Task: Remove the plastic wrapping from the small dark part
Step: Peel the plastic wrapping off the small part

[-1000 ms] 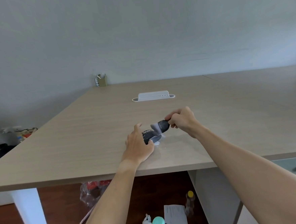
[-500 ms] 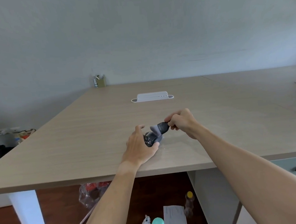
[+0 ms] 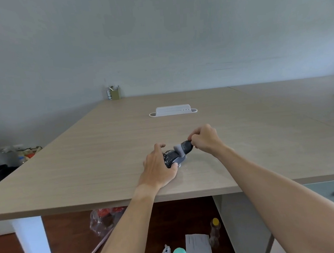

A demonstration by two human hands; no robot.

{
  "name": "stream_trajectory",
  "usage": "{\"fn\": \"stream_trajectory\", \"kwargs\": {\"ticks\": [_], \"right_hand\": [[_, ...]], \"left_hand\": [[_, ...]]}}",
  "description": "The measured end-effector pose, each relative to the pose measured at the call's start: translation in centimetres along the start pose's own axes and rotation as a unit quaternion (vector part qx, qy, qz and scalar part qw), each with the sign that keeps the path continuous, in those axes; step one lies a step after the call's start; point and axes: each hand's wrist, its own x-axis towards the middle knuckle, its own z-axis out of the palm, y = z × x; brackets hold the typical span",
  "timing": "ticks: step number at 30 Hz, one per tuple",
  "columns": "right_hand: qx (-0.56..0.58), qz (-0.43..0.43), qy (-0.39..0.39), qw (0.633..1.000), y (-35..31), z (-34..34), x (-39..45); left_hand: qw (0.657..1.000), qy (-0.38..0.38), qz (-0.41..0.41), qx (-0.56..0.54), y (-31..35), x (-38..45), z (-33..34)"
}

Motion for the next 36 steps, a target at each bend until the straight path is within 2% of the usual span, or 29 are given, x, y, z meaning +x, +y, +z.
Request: {"fn": "stream_trajectory", "kwargs": {"ticks": [4,9,12,15,17,20,24,27,30,33,36], "right_hand": [[0.0,-0.009,0.036,0.999,-0.3,-0.5,0.4],[-0.008,-0.005,-0.005,1.0,-0.4,-0.5,-0.2],[-0.03,-0.013,0.021,0.999,-0.1,-0.4,0.0],[0.003,-0.004,0.04,0.999,-0.5,-0.6,0.2],[0.03,0.006,0.014,0.999,-0.8,-0.6,-0.1],[-0.008,0.005,-0.023,1.0,-1.0,-0.3,-0.3],[-0.028,0.001,0.025,0.999,-1.2,0.0,0.1],[0.024,-0.006,0.013,1.0,-1.5,0.1,0.2],[0.005,-0.009,-0.012,1.0,-1.6,0.5,0.0],[-0.032,-0.002,0.01,0.999,-1.5,0.5,0.0],[-0.002,0.006,0.029,1.0,-1.3,0.3,0.4]], "left_hand": [[1.0,0.002,0.003,0.002,0.1,0.0,-0.1],[1.0,0.001,0.004,0.002,-0.2,0.1,0.0],[1.0,-0.004,0.01,0.01,-0.1,0.0,0.0],[1.0,-0.01,0.01,0.014,-0.1,0.0,0.0],[1.0,-0.016,0.009,0.014,-0.2,0.0,0.0],[1.0,-0.02,0.007,0.015,-0.2,0.0,0.0],[1.0,-0.02,0.013,0.015,0.2,-0.1,-0.2],[0.999,-0.028,0.012,0.01,0.3,-0.2,-0.4],[0.999,-0.033,0.009,0.01,0.4,-0.2,-0.4],[0.999,-0.038,-0.008,0.001,0.4,-0.3,-0.4],[0.999,-0.043,-0.019,-0.013,0.4,-0.4,-0.5]]}}
